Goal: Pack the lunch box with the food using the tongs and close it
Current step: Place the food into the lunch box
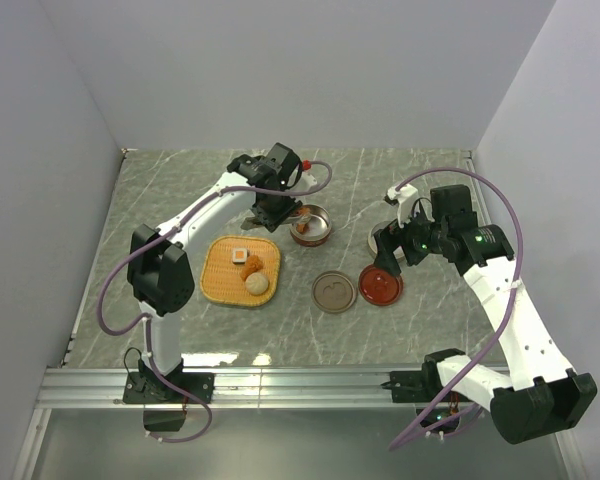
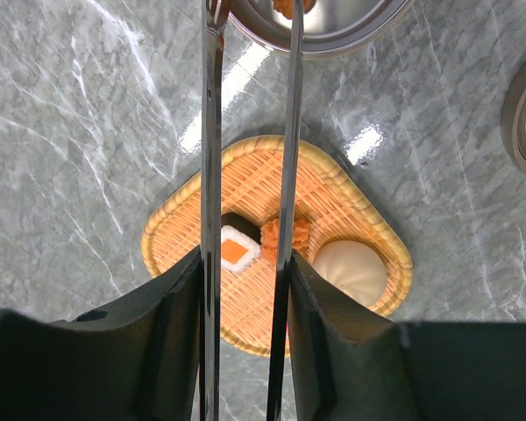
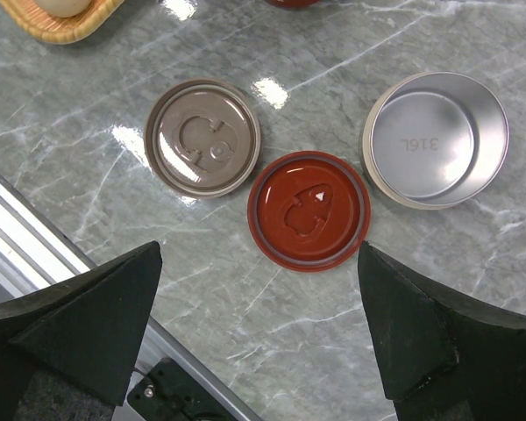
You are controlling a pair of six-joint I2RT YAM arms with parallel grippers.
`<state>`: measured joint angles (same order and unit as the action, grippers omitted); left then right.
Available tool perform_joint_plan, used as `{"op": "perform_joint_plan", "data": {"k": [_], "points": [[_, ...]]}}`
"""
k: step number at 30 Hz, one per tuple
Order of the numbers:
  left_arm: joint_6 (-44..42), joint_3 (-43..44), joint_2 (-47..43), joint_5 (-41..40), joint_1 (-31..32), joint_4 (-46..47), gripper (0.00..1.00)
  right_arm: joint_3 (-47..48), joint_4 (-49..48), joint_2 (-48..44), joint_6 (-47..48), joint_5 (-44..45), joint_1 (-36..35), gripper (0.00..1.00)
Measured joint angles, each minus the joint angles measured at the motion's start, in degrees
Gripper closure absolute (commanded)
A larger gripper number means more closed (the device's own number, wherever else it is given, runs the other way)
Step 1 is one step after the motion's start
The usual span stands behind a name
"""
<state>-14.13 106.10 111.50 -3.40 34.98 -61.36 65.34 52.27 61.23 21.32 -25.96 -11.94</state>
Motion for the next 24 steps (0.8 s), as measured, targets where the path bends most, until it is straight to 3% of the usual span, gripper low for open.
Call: {"op": "perform_joint_plan", "data": {"k": [24], "points": [[0.28, 0.90, -2.01, 2.12, 0.09, -0.66, 0.48, -0.07, -0.20, -0.02, -0.02, 0.00, 0.00, 0.00]]}}
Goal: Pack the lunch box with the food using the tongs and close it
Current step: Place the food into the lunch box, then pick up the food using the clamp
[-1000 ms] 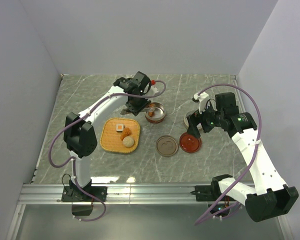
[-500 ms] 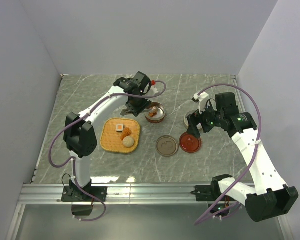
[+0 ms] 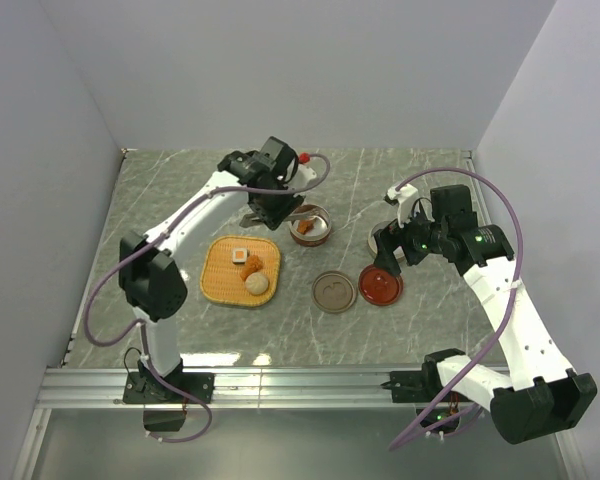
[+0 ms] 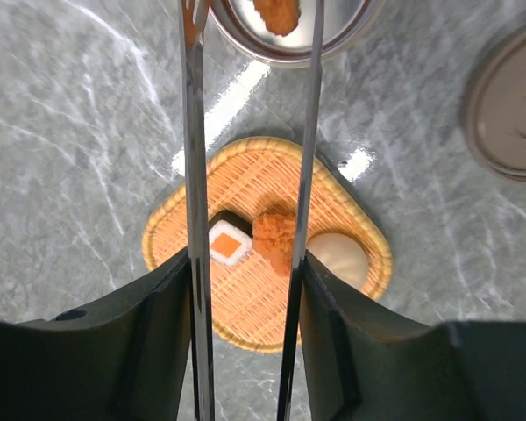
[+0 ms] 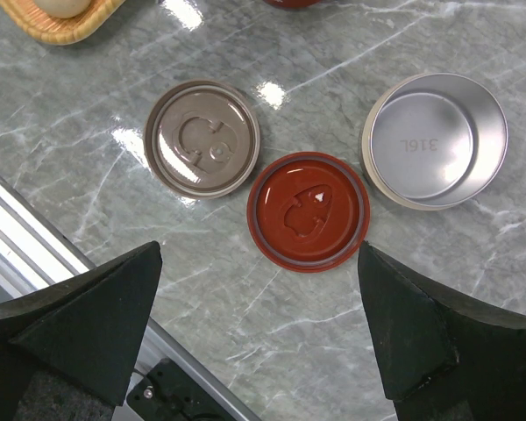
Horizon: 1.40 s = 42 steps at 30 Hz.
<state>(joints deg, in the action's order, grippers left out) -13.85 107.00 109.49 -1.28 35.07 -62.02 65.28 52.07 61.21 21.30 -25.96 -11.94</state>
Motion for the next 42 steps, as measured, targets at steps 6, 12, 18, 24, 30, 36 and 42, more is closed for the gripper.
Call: {"op": "perform_joint_plan", "data": {"k": [6, 12, 18, 24, 30, 36, 42], "points": [[0.02, -2.93, -12.07, 3.54, -1.51, 0.26, 0.48, 0.00, 0.02, -0.13, 0.02, 0.02, 0.00, 0.00], [-0.07, -14.62, -28.02, 7.76, -8.13, -0.85, 0.47, 0.00, 0.07, -1.49, 0.04, 0.07, 0.00, 0.00], [-0.46, -29.90, -36.20, 8.24, -12.85, -2.49, 0.46, -0.02, 0.07, -1.90, 0.00, 0.07, 0.00, 0.00], [-0.37, -38.14, -40.11, 7.63, -15.30, -3.43, 0.46, -0.04, 0.07, -1.90, -0.02, 0.00, 0.00, 0.00], [-0.42, -39.30, -40.22, 7.43, -15.39, -3.30, 0.47, -0.02, 0.09, -1.90, 0.00, -0.02, 0.00, 0.00], [-0.44, -39.30, -37.99, 7.45, -15.39, -2.54, 0.51, -0.02, 0.09, -1.90, -0.02, 0.00, 0.00, 0.00], [-0.46, -39.28, -34.86, 7.43, -15.37, -2.25, 0.51, -0.02, 0.13, -1.90, -0.02, 0.00, 0.00, 0.00]]}}
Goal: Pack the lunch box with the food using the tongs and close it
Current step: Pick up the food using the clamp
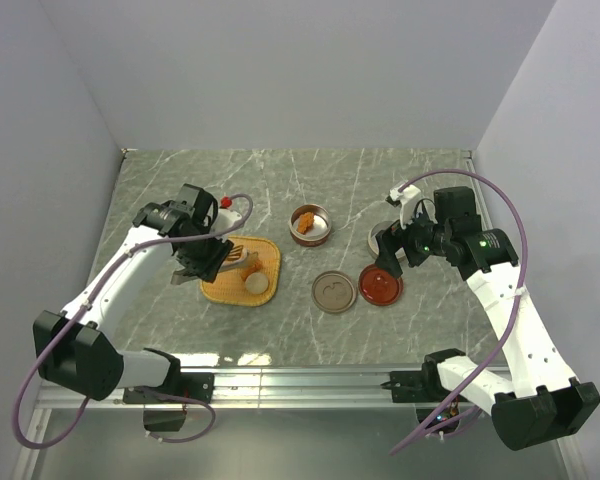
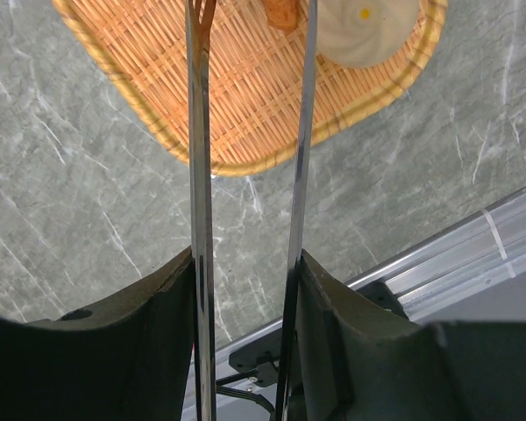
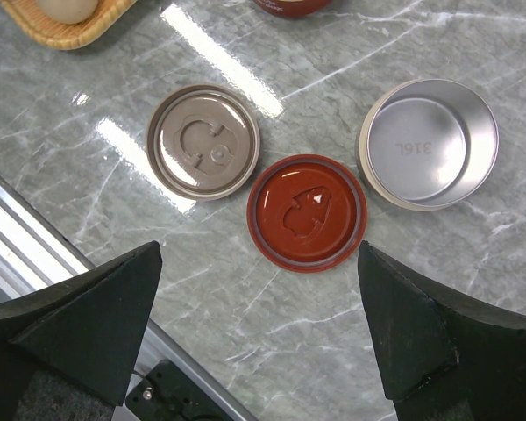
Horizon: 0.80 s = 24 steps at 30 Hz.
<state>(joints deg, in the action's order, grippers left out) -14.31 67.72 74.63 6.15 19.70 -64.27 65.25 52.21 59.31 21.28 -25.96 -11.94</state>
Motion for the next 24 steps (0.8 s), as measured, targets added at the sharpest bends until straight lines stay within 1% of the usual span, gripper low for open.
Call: {"op": "perform_joint_plan", "data": {"k": [13, 24], "points": [[-0.76, 0.00, 0.37, -0.07, 2.80, -0.04, 0.54, 0.00, 0.09, 0.09, 0.02, 0.00, 0.00, 0.00], [-0.96, -0.02, 2.69, -1.49, 3.28, 0.20, 0.52, 0.00, 0.11, 0.09, 0.02, 0.02, 0.00, 0.00]]}}
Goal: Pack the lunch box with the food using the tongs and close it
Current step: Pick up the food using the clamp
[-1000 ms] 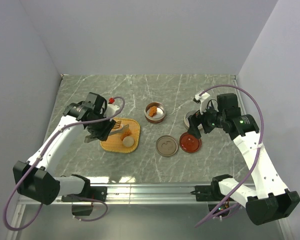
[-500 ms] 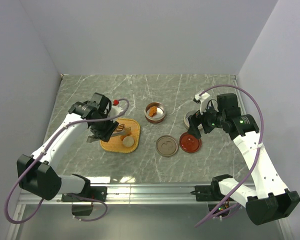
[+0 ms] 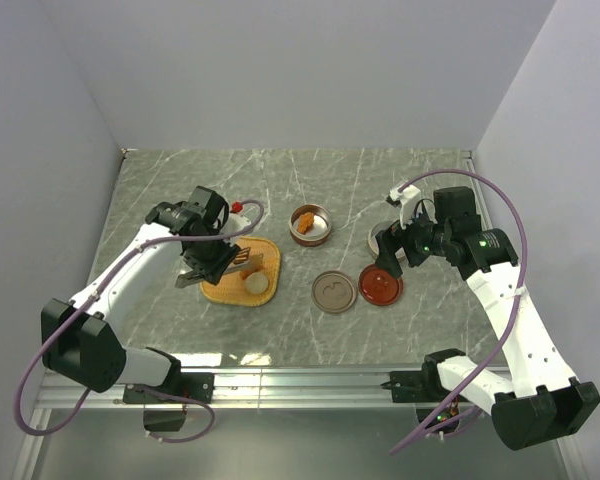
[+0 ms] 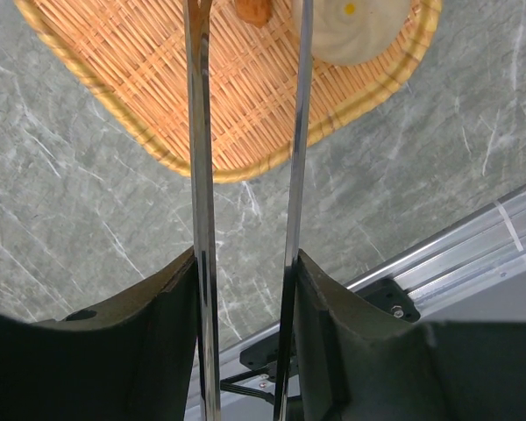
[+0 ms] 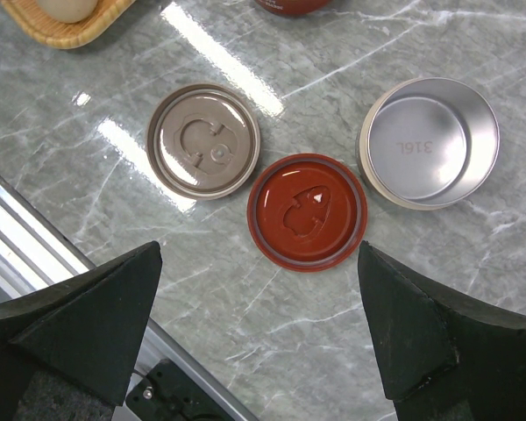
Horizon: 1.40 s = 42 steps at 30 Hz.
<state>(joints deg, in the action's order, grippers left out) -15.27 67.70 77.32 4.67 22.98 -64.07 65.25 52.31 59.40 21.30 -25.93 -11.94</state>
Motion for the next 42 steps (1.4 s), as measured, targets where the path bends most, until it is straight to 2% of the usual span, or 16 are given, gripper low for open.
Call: {"op": "perform_joint_plan", "data": {"k": [7, 19, 28, 42], "points": [[-0.07, 0.00, 0.52, -1.03, 0.17, 0.04, 0.50, 0.00, 0.00, 0.00, 0.02, 0.04, 0.00, 0.00], [-0.09, 0.00, 0.92, -1.36, 0.76, 0.24, 0.52, 0.00, 0.02, 0.04, 0.02, 0.02, 0.00, 0.00], [-0.02, 0.02, 3.23, -1.44, 1.01, 0.44, 0.68, 0.00, 0.04, 0.04, 0.09, 0.07, 0.00, 0.00], [0.15, 6.78, 3.21, -1.57, 1.05, -0.98, 0.79, 0.00, 0.04, 0.04, 0.20, 0.15, 0.00, 0.00]]}}
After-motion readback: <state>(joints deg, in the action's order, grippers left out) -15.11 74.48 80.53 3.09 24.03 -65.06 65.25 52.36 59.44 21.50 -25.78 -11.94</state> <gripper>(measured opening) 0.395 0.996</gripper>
